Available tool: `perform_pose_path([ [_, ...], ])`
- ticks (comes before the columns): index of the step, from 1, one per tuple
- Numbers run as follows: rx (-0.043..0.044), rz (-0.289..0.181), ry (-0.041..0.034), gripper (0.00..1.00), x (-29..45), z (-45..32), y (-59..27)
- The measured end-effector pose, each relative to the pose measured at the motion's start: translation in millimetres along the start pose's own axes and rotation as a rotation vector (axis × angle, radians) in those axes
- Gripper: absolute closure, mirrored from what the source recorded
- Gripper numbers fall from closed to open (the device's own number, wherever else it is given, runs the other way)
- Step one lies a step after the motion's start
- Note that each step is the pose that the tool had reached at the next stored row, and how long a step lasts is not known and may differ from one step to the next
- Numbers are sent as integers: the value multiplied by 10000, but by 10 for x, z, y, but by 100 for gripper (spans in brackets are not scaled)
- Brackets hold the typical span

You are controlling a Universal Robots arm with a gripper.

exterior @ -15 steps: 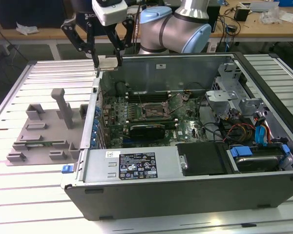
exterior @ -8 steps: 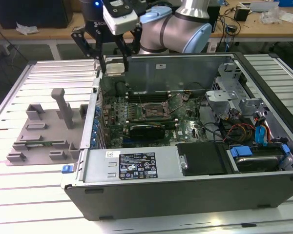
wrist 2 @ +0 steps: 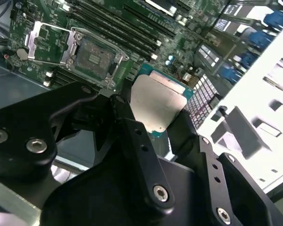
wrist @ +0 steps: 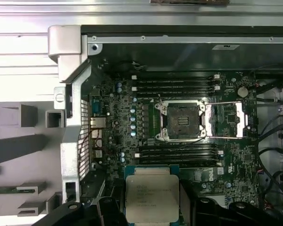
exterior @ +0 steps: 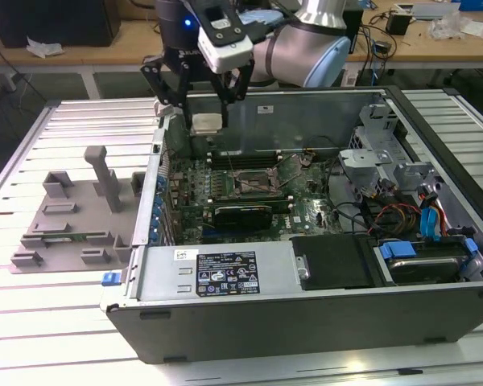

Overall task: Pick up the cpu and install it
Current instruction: 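Pick up the cpu and move it towards the insertion slot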

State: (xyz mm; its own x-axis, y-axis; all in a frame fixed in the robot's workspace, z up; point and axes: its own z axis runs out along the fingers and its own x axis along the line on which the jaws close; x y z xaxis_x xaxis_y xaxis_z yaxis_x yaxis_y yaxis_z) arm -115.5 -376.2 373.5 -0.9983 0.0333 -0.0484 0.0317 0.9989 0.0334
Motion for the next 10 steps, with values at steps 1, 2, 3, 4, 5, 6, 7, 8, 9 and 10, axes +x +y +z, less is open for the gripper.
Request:
perform_pose_path([
  [1, 2, 0, 17, 45, -21, 19, 0],
  [2, 2, 1, 35, 45, -40, 38, 0],
  [3, 3, 3, 50, 45, -58, 56, -1],
  [4, 3, 4, 75, 45, -92, 92, 0],
  [5, 5, 3, 93, 45, -118, 128, 0],
  [6, 6, 4, 101, 45, -130, 150, 0],
  [7, 6, 3, 108, 45, -146, 176, 0],
  [8, 5, 5, 114, 45, -163, 208, 1],
  [9, 6, 5, 121, 45, -179, 230, 1],
  [10, 6, 5, 127, 45, -194, 248, 2],
])
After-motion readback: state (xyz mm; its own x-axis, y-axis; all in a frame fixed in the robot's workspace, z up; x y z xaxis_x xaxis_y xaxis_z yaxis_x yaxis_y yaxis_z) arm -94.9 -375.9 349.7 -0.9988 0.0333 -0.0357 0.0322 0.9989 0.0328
